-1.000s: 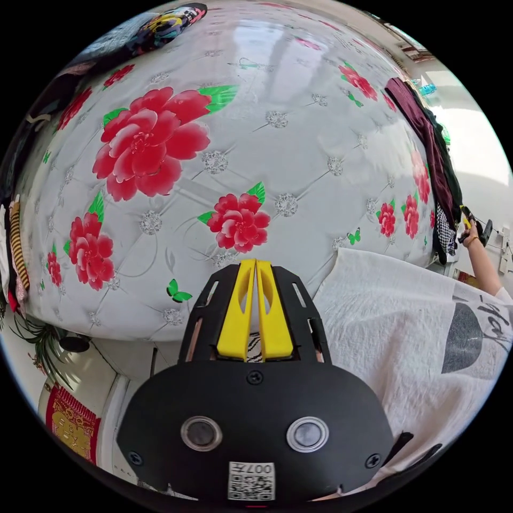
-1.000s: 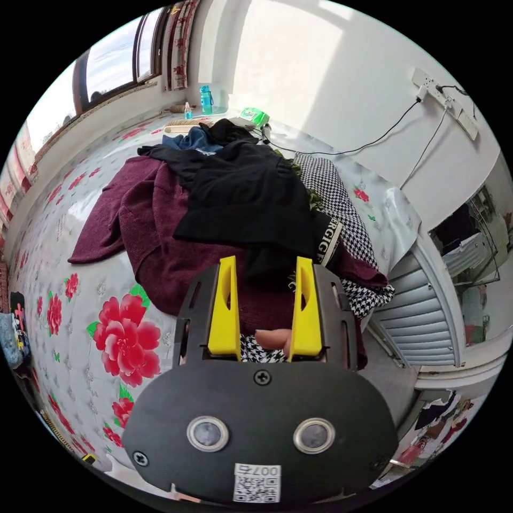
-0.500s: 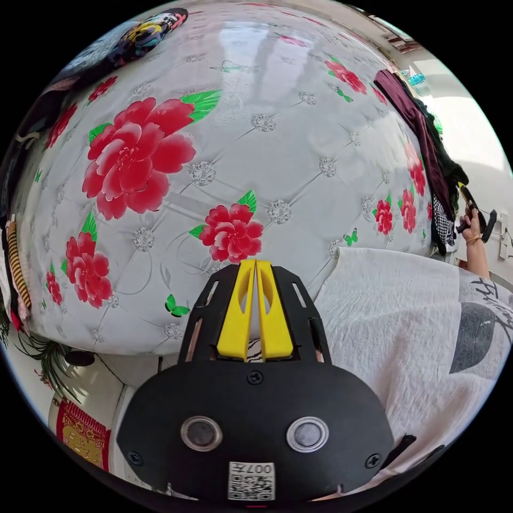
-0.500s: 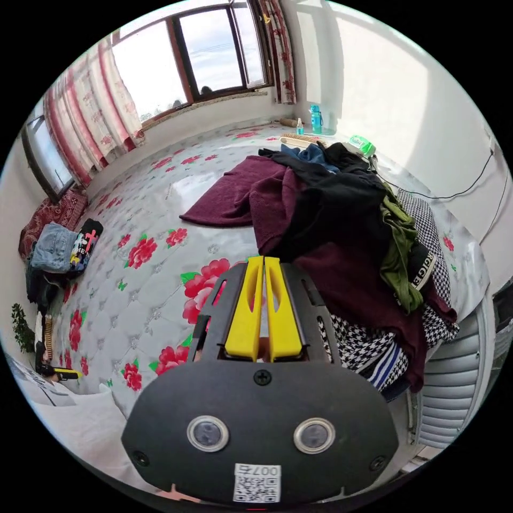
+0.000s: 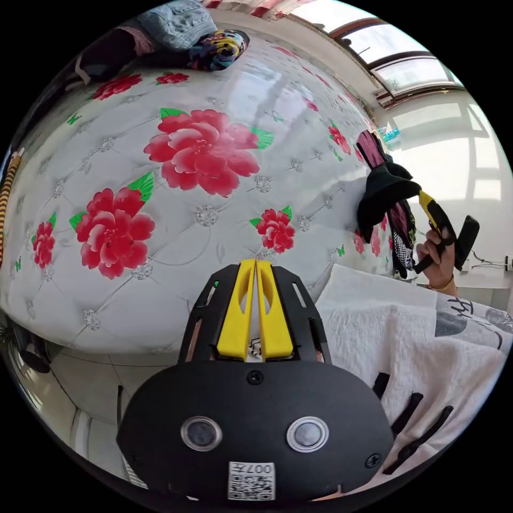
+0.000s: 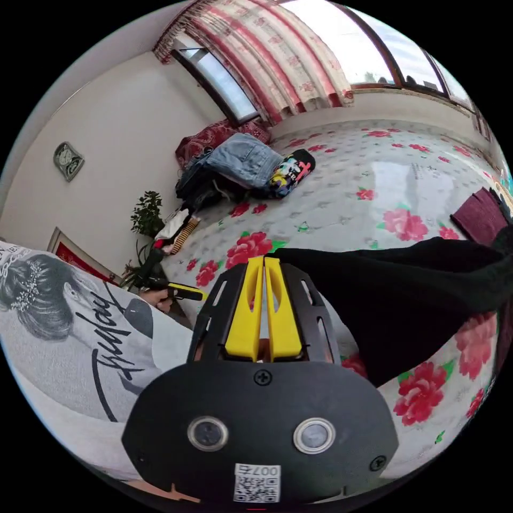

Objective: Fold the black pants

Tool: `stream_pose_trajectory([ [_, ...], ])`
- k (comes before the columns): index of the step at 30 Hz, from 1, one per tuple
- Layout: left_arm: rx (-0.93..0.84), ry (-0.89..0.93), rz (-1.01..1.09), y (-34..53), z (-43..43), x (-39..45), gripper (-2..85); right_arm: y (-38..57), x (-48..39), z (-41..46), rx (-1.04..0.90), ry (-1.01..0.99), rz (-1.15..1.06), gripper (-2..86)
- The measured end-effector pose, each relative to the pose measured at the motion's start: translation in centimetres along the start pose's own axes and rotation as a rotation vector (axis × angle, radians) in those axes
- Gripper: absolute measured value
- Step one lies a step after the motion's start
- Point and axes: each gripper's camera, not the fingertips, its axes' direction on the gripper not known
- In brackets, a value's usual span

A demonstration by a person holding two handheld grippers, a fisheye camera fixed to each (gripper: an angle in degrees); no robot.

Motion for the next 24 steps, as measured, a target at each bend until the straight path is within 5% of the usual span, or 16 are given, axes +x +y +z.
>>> stream_pose_trajectory([
  [4,0.091,-0.014,-0.064,3.0,-4.0,-4.9,-1.0,-2.4,-11.9,12.3,-0.227,-0.364,-0.249,0.7],
  [9,0.15,-0.11,-0.199,6.0,-8.6,-11.5,-1.0,-2.5,-18.3,16.9,-0.294,-0.213,-0.449,4.3],
  [17,0.28,-0.094,-0.302,11.7,-16.4,-20.2,0.1,2.7,-6.9,17.2,-0.225,0.117,0.113,6.2],
  [24,0.113,-0.016,0.037,11.6,-14.5,-16.4,9.0,3.6,-0.6,18.7,-0.247,0.466,0.284,8.0],
])
